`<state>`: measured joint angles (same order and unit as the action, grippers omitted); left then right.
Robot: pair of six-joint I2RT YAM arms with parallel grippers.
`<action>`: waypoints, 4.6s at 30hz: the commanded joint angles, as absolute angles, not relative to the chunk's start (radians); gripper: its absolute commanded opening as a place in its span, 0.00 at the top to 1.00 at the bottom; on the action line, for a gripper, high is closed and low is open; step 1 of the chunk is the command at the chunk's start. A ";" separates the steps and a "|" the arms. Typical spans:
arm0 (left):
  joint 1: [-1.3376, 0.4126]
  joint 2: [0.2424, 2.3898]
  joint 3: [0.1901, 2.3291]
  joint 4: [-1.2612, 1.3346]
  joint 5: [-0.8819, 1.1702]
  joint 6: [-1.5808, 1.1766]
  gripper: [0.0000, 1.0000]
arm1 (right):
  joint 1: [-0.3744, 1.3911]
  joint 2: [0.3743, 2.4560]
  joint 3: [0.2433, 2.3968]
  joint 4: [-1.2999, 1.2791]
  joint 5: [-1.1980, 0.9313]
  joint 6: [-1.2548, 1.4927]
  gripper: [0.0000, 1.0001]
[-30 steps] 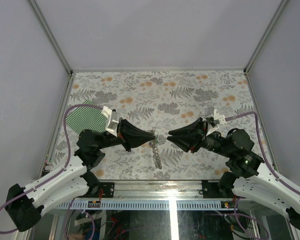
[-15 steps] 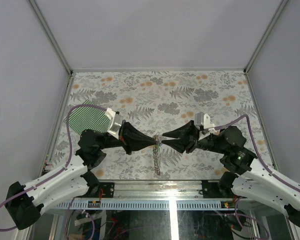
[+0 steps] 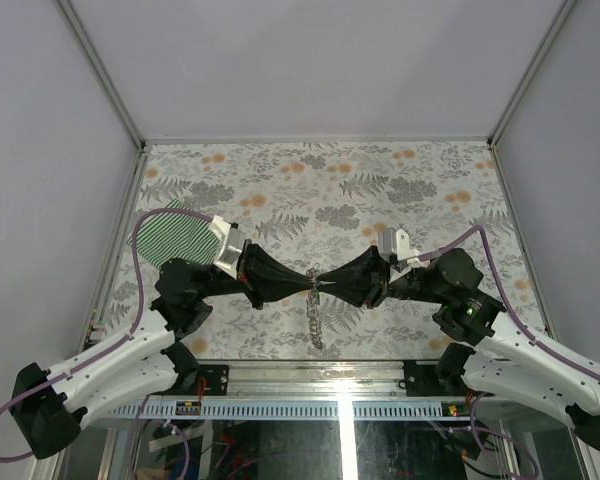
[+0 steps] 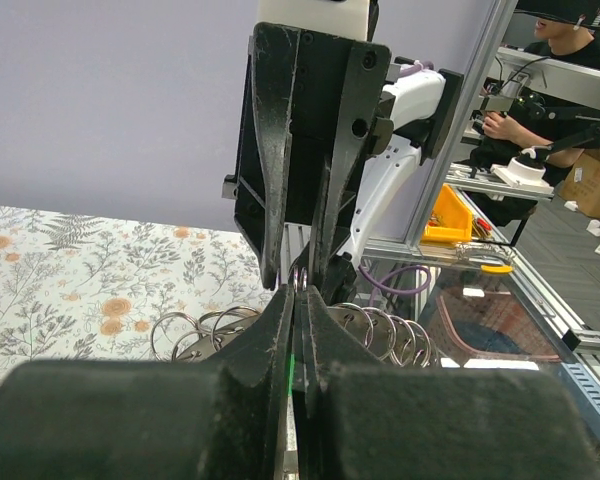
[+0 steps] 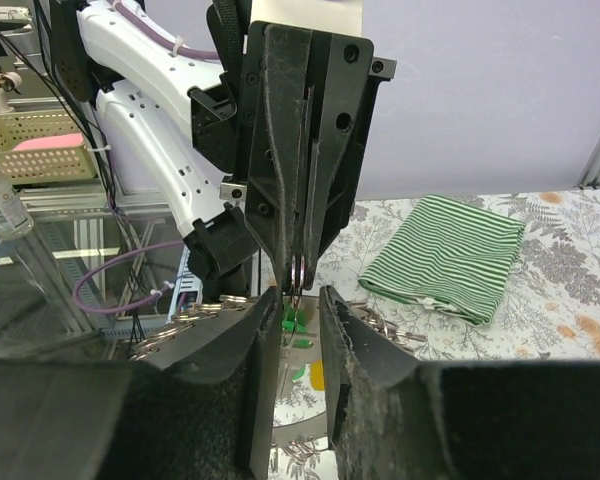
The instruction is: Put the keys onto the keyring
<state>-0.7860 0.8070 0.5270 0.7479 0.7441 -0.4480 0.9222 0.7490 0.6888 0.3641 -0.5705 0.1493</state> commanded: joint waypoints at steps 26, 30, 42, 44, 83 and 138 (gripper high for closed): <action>-0.804 0.785 0.576 0.810 0.711 -0.395 1.00 | 0.926 0.737 0.687 0.390 -0.592 0.144 0.71; -0.807 0.785 0.575 0.813 0.711 -0.398 1.00 | 0.926 0.746 0.687 0.417 -0.597 0.157 0.72; -0.812 0.795 0.584 0.815 0.712 -0.395 1.00 | 0.927 0.793 0.690 0.470 -0.615 0.177 0.84; -0.812 0.795 0.586 0.815 0.711 -0.394 1.00 | 0.927 0.795 0.690 0.467 -0.617 0.175 0.92; -0.812 0.656 0.497 0.378 0.545 -0.241 0.75 | 0.931 1.228 1.396 -1.097 -0.325 -0.023 1.00; -0.885 0.979 0.595 0.410 0.814 -0.149 0.78 | 0.966 1.259 1.426 -0.951 -0.540 -0.083 1.00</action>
<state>-0.8764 0.9836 0.5716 0.4355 0.8337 -0.1780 0.9558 1.2892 1.3777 -0.9939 -0.5152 -0.0795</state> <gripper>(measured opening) 0.221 0.015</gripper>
